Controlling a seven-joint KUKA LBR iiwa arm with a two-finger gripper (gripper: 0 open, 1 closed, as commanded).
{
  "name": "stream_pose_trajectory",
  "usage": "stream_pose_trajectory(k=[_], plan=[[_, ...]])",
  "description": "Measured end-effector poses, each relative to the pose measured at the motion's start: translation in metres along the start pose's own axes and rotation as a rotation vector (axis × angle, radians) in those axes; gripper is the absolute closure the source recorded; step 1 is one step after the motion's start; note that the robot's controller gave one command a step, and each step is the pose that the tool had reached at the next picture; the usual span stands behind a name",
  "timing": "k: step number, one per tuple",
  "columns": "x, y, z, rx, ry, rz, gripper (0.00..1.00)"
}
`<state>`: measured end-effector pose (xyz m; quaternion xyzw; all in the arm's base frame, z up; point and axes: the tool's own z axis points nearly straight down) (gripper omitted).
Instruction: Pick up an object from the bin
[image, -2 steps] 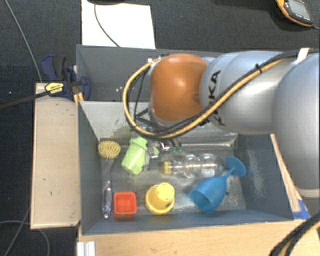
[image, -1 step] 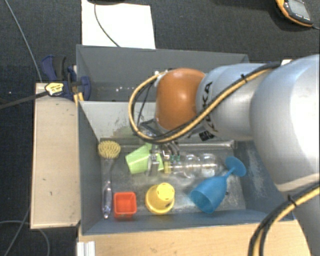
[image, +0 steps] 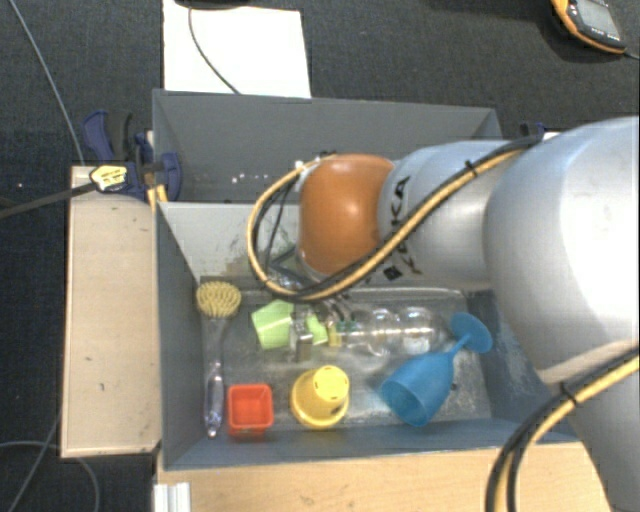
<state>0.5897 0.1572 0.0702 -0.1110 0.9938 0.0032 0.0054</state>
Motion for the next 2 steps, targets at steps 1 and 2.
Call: stream_pose_trajectory(k=[1, 2], plan=[[-0.0007, -0.0111, -0.0006, 0.004, 0.002, 0.295, 1.0], [-0.0007, -0.011, -0.0006, 0.004, 0.002, 0.295, 1.0]])
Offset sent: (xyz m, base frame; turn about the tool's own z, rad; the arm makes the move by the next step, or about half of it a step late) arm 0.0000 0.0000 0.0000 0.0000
